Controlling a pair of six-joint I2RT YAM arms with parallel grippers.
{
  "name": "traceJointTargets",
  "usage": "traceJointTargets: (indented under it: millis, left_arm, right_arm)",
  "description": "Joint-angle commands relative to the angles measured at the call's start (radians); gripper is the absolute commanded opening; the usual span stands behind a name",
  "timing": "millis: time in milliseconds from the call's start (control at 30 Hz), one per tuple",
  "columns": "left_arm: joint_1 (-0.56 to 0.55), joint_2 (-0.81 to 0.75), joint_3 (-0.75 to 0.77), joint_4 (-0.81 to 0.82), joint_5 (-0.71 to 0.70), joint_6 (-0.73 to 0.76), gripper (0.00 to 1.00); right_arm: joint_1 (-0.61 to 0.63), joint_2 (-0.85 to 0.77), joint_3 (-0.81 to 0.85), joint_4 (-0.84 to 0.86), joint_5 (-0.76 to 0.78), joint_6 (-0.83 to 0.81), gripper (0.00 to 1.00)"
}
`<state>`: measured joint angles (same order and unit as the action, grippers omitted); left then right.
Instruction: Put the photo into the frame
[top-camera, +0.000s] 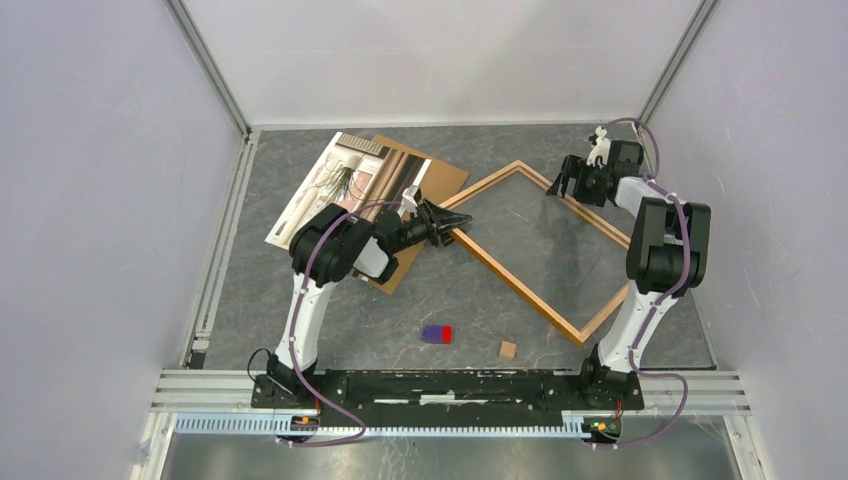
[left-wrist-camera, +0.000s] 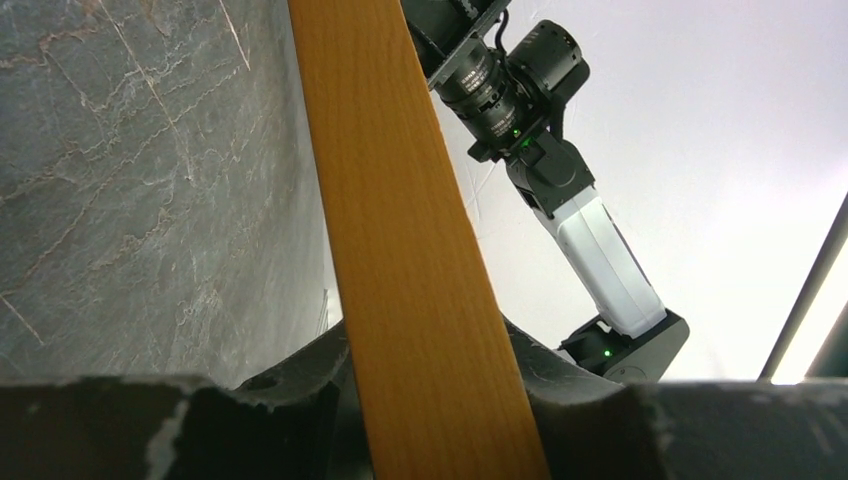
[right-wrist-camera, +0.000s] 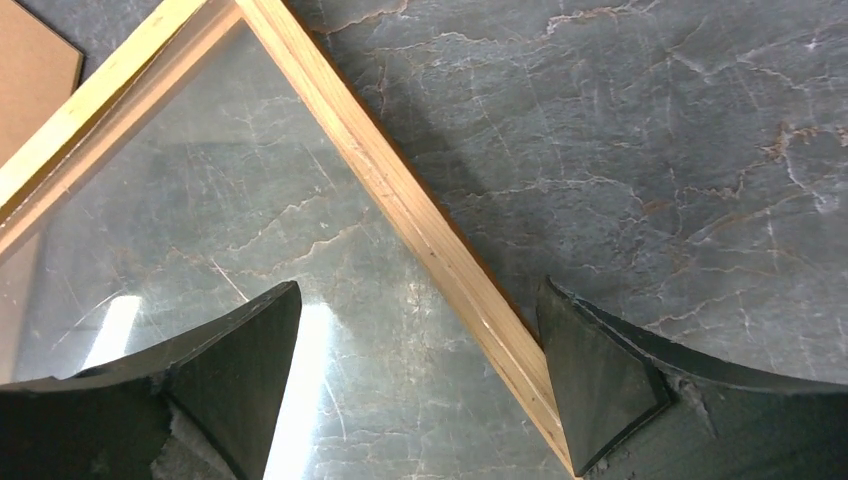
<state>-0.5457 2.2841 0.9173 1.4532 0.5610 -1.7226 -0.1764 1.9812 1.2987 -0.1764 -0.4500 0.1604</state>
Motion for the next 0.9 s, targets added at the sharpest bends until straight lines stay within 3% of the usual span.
traceJointTargets:
  millis: [0, 267, 500, 867]
  left_arm:
    - [-0.004, -0.045, 0.031, 0.102, -0.013, -0.03, 0.35]
    - [-0.004, -0.044, 0.028, 0.103, -0.013, -0.037, 0.37]
    - [-0.008, -0.048, 0.035, 0.103, -0.015, -0.047, 0.47]
    - [-0.009, -0.062, 0.025, 0.102, -0.016, -0.055, 0.4]
  right_arm:
    - [0.043, -0.091, -0.038, -0.003, 0.07, -0.058, 0.94]
    - [0.051, -0.119, -0.102, 0.017, 0.137, -0.085, 0.98]
    - [0.051, -0.128, -0.116, 0.022, 0.149, -0.091, 0.98]
    - [0.035, -0.186, -0.163, 0.034, 0.14, -0.065, 0.98]
